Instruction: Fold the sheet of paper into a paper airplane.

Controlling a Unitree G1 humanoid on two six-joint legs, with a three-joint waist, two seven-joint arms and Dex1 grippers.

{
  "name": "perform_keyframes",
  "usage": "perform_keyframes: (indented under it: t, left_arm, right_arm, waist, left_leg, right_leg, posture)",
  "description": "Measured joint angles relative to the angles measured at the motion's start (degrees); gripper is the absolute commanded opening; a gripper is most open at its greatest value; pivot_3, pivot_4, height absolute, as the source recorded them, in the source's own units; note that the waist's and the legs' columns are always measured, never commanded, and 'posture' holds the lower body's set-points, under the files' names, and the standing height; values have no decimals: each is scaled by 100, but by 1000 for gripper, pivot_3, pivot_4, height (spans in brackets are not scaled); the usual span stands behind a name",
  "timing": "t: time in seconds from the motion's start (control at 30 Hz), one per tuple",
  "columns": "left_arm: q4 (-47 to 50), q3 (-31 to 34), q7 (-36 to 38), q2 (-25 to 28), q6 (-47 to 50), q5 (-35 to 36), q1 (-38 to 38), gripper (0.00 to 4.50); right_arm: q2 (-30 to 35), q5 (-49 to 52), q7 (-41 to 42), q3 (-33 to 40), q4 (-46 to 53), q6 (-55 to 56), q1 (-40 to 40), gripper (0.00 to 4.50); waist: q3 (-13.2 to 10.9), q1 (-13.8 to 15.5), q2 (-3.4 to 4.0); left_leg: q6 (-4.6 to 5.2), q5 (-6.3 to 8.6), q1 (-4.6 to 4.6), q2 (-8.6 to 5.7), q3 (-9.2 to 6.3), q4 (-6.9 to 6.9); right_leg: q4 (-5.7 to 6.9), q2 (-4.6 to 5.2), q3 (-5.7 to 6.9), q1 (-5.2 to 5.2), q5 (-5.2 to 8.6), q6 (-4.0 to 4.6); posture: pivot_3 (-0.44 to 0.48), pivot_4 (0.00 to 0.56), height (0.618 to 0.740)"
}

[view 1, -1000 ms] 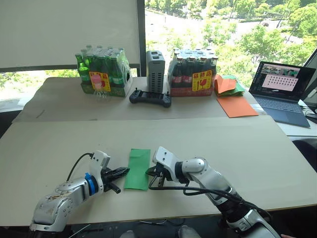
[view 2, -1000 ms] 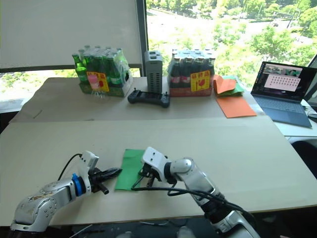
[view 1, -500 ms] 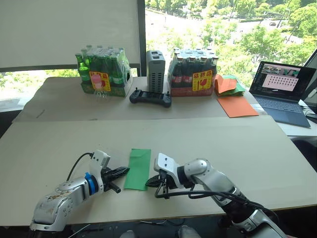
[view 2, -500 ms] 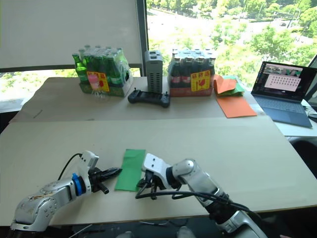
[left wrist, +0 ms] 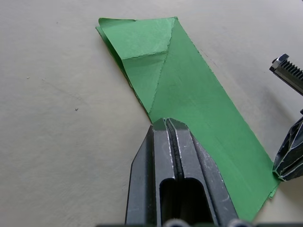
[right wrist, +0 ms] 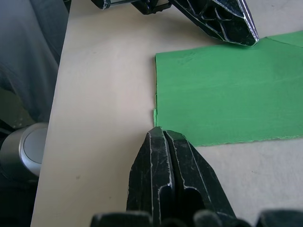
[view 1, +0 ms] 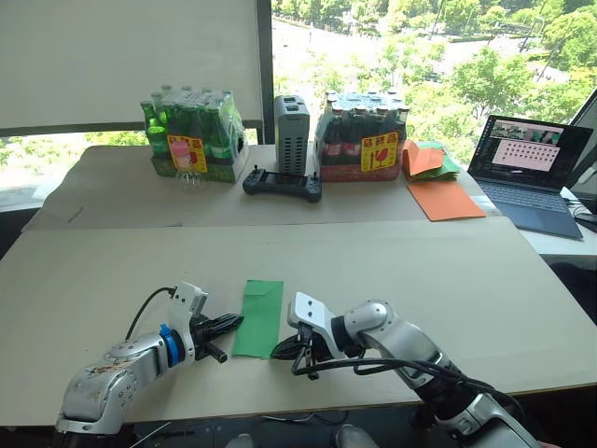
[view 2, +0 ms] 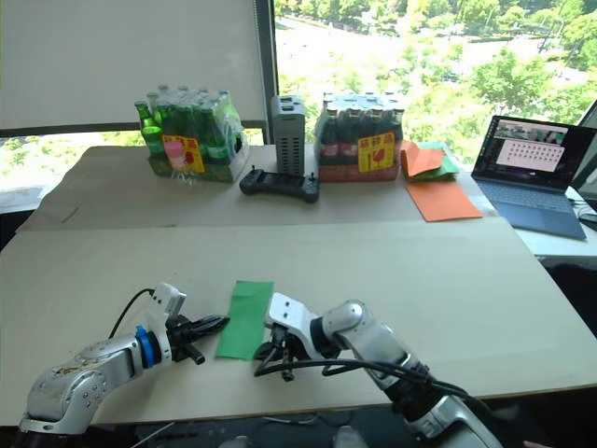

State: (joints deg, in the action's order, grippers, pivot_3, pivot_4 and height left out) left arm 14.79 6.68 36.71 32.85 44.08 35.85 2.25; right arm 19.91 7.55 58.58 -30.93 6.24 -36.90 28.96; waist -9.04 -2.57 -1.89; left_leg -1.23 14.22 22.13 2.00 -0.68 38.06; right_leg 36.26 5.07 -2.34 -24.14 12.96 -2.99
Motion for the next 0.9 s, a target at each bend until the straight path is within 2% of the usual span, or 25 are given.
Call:
perform_keyframes:
  t: [0.47,0.9]
  left_arm:
    - [0,0,-4,2,2,2,-11,24]
    - [-1,0,20,24,3,0,3,24]
  right_arm:
    - [-66,0,-242,87,-536,177,293,0]
    - [-182,170,-487,576,-876,-8,396,0]
  waist:
    - [0,21,0]
    - [0,48,0]
  left_leg:
    - [0,0,-6,-1,0,0]
    - [-1,0,1,-2,0,0]
  right_leg:
    - [2,1,0,8,-1,1]
    - [-1,3,0,4,-1,1]
  posture:
    - [0,150,727]
    - [0,150,727]
